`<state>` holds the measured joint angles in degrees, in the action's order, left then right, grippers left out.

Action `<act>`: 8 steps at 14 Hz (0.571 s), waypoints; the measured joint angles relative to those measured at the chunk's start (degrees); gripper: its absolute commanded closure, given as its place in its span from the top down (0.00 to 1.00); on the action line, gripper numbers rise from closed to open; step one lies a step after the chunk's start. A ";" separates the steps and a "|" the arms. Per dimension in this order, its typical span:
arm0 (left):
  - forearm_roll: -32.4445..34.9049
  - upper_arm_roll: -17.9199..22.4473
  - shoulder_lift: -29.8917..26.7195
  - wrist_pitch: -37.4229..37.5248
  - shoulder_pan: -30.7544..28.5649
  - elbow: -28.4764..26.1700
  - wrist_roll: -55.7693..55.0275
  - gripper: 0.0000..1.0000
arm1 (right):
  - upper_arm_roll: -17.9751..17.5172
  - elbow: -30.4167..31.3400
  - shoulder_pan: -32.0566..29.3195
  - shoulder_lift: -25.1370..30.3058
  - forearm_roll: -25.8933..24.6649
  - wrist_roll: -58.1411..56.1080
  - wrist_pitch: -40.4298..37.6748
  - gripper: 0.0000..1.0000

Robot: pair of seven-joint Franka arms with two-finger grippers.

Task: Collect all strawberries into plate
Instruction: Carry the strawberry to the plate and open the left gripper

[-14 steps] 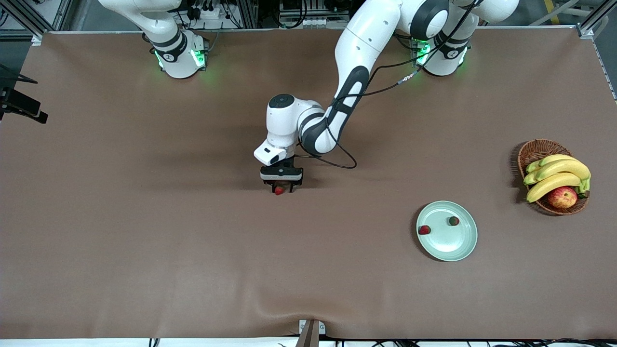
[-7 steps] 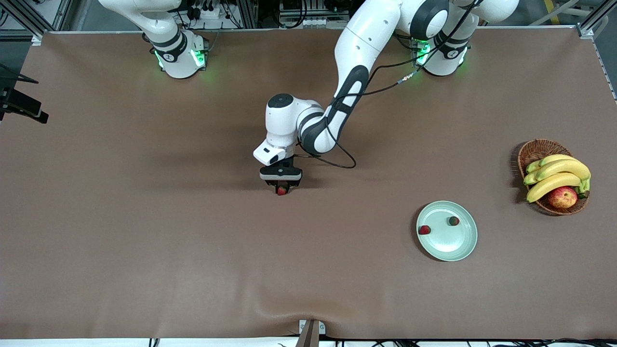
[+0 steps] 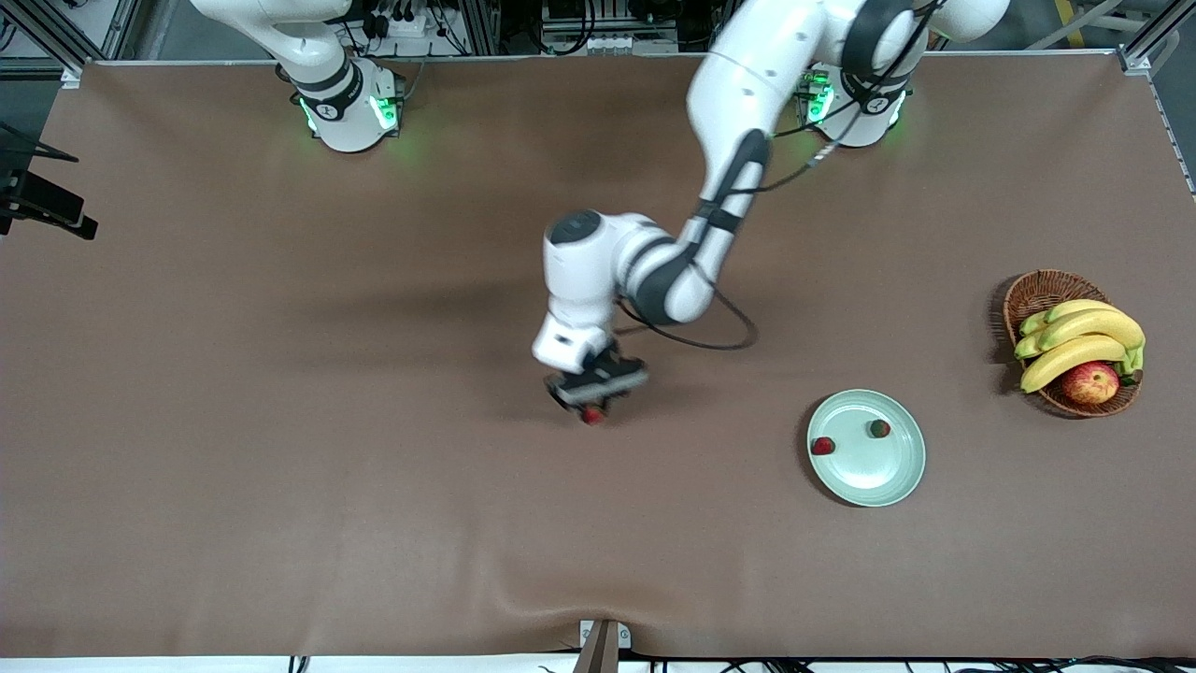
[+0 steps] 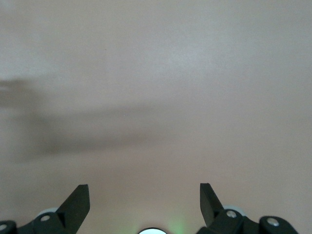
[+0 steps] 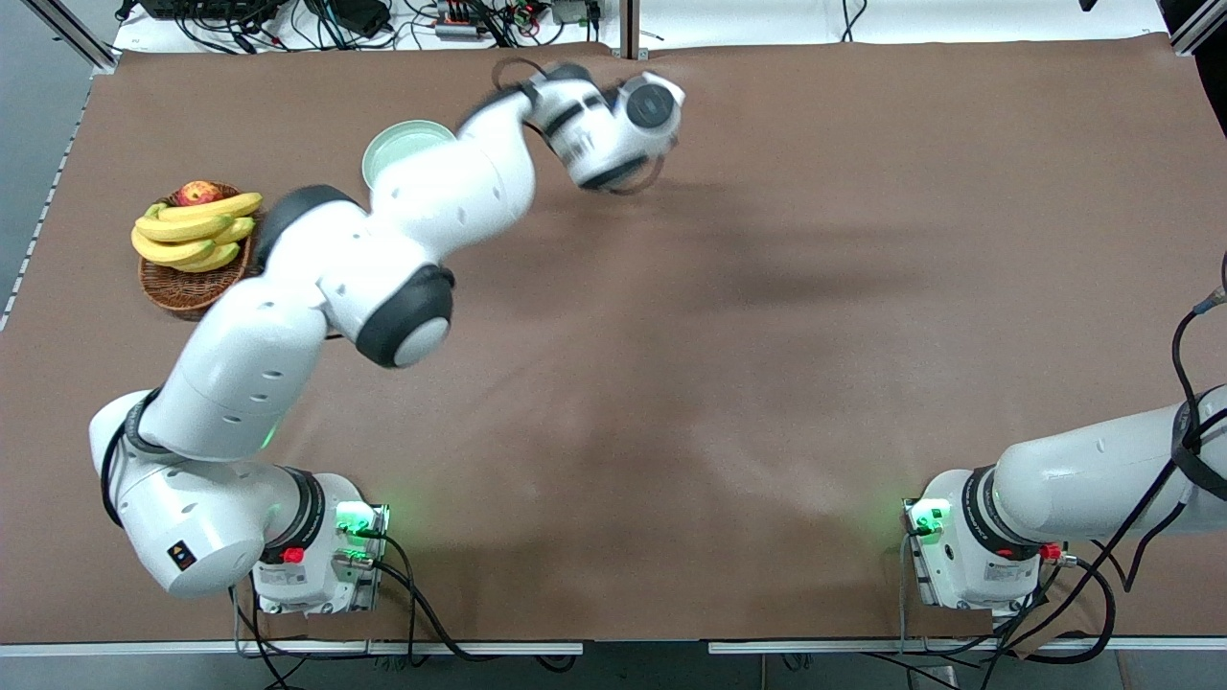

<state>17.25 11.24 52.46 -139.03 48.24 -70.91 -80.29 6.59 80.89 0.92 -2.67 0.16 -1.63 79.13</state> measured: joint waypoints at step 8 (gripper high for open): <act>-3.48 -1.54 -5.03 17.01 -22.33 -2.98 1.15 0.13 | -0.05 0.00 0.09 -0.24 0.00 0.00 0.00 1.00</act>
<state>13.77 9.70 47.43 -122.02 25.91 -73.89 -79.14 6.54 80.89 1.01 -2.91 0.16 -1.63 79.13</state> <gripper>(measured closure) 0.656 0.000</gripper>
